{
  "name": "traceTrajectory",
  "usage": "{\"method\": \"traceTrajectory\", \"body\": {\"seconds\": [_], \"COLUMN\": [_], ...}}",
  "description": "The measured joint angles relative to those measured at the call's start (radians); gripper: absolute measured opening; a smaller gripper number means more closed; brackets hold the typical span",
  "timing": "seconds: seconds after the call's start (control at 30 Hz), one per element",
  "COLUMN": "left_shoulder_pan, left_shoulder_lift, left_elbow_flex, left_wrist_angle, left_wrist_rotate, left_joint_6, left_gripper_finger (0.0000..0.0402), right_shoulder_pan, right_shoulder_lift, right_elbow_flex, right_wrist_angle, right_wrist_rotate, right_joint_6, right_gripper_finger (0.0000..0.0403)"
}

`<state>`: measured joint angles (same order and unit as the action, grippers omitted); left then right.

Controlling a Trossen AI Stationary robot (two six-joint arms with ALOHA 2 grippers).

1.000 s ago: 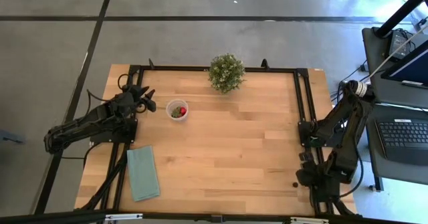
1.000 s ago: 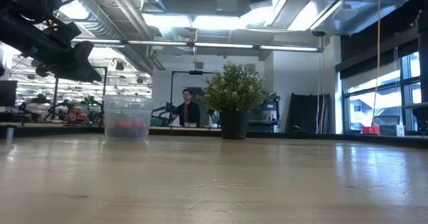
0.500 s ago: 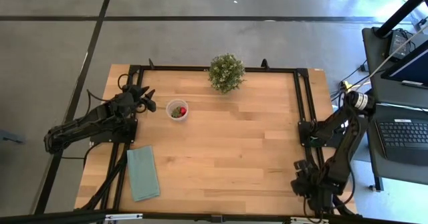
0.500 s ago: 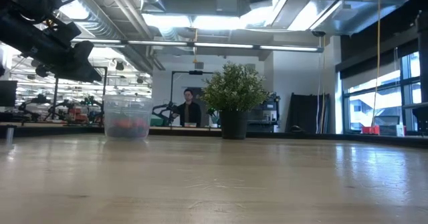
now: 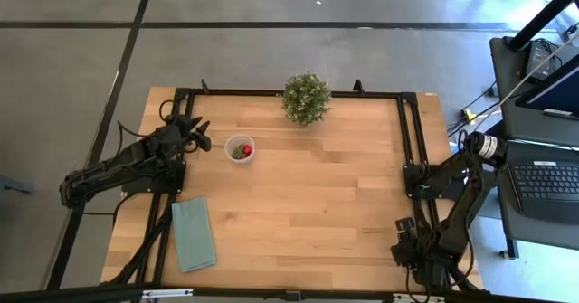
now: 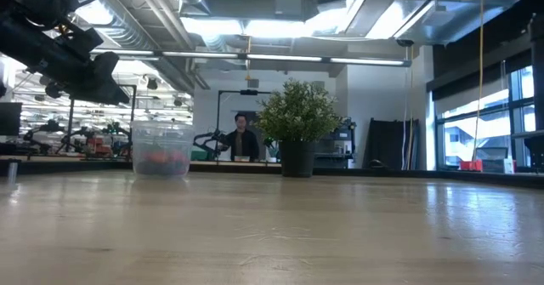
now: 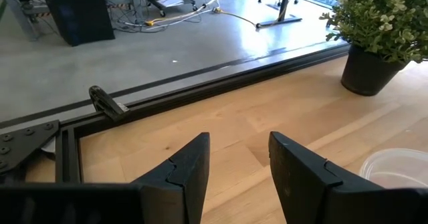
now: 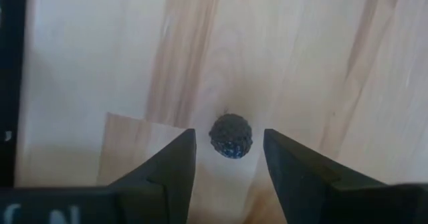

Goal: Pick and placing Produce into tupperware
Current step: Put the blackberry into the transparent container

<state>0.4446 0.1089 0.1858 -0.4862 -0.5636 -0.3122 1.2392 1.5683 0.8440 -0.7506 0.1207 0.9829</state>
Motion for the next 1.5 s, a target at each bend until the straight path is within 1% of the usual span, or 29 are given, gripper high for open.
{"method": "traceTrajectory", "body": {"seconds": [0.6,0.73,0.97,1.07,1.13,1.37,1.5], "left_shoulder_pan": [0.000,0.000,0.000,0.000,0.000,0.000,0.000], "left_shoulder_lift": [0.000,0.000,0.000,0.000,0.000,0.000,0.000], "left_elbow_flex": [0.000,0.000,0.000,0.000,0.000,0.000,0.000], "left_wrist_angle": [0.000,0.000,0.000,0.000,0.000,0.000,0.000], "left_wrist_rotate": [0.000,0.000,0.000,0.000,0.000,0.000,0.000], "left_joint_6": [0.000,0.000,0.000,0.001,0.000,0.000,0.001], "left_gripper_finger": [0.0145,0.0145,0.0145,0.0145,0.0145,0.0145,0.0145], "right_shoulder_pan": [0.000,0.000,0.000,0.000,0.000,0.000,0.000], "right_shoulder_lift": [0.068,0.068,0.067,0.067,0.067,0.067,0.067], "right_elbow_flex": [0.000,0.000,0.000,0.000,0.000,0.000,0.000], "right_wrist_angle": [0.006,0.010,0.010,0.009,0.009,0.011,0.011], "right_wrist_rotate": [-0.009,-0.027,-0.037,-0.036,-0.036,-0.036,-0.036], "right_joint_6": [0.000,-0.001,-0.001,-0.001,-0.001,0.005,0.003], "right_gripper_finger": [0.0177,0.0157,0.0100,0.0094,0.0099,0.0146,0.0160]}}
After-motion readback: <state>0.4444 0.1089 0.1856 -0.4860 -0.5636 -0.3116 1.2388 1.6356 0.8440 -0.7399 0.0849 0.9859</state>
